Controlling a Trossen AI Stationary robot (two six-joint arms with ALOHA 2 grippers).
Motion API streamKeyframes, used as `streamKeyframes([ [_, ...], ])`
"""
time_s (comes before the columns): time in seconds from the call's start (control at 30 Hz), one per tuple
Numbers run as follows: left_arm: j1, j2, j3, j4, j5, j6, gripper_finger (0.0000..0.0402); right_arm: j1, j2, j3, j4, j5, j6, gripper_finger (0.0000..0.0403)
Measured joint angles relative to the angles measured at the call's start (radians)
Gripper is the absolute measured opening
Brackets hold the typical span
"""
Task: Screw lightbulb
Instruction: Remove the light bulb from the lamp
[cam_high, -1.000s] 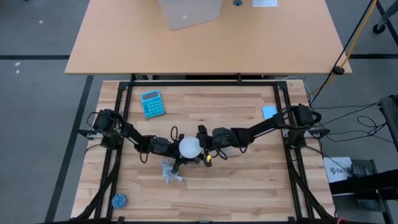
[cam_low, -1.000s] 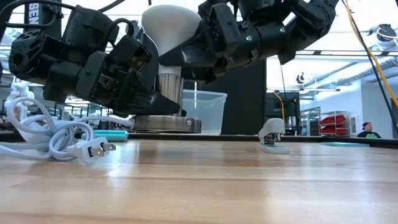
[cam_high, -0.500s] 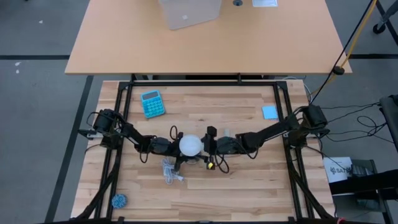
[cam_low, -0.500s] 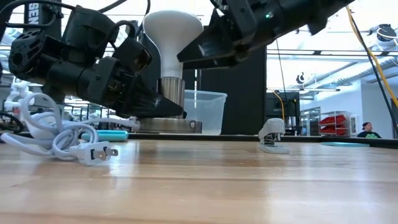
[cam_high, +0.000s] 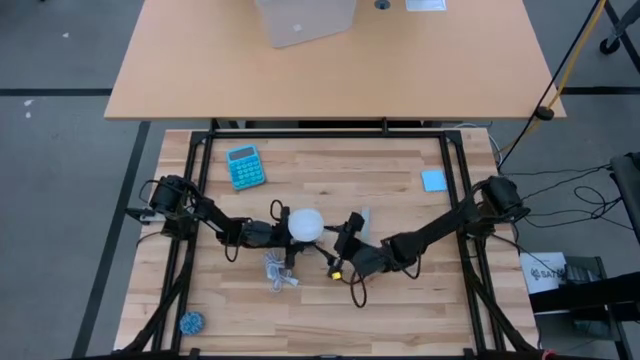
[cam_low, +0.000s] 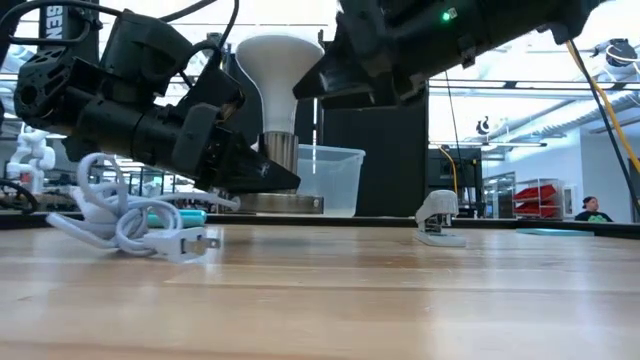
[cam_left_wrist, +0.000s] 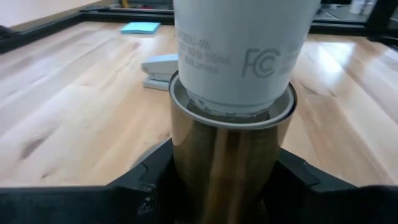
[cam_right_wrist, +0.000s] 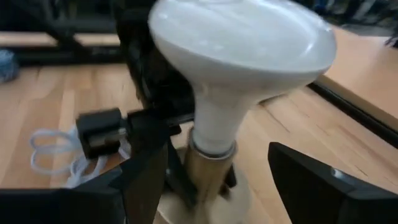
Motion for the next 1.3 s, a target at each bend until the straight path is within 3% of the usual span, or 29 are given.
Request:
streamKeyframes([
  [0.23, 0.0, 0.0, 0.0, 0.002, -0.047, -0.028, 0.0176, 0.048, 0.216, 0.0, 0.511, 0.226, -0.118, 0.027],
  [0.43, 0.0, 0.0, 0.0, 0.002, -0.09, -0.046, 0.0176, 0.018, 0.341, 0.002, 0.759, 0.254, -0.139, 0.027],
  [0.77, 0.0, 0.0, 0.001, 0.003, -0.143, -0.051, 0.0176, -0.049, 0.382, 0.116, 0.762, 0.197, -0.272, 0.027],
  [1.17, 0.0, 0.0, 0.001, 0.002, -0.147, -0.054, 0.0176, -0.095, 0.382, 0.159, 0.763, 0.186, -0.299, 0.0269],
  [1.3, 0.0, 0.0, 0.001, 0.002, -0.134, -0.054, 0.0176, -0.104, 0.382, 0.159, 0.762, 0.145, -0.295, 0.0251],
])
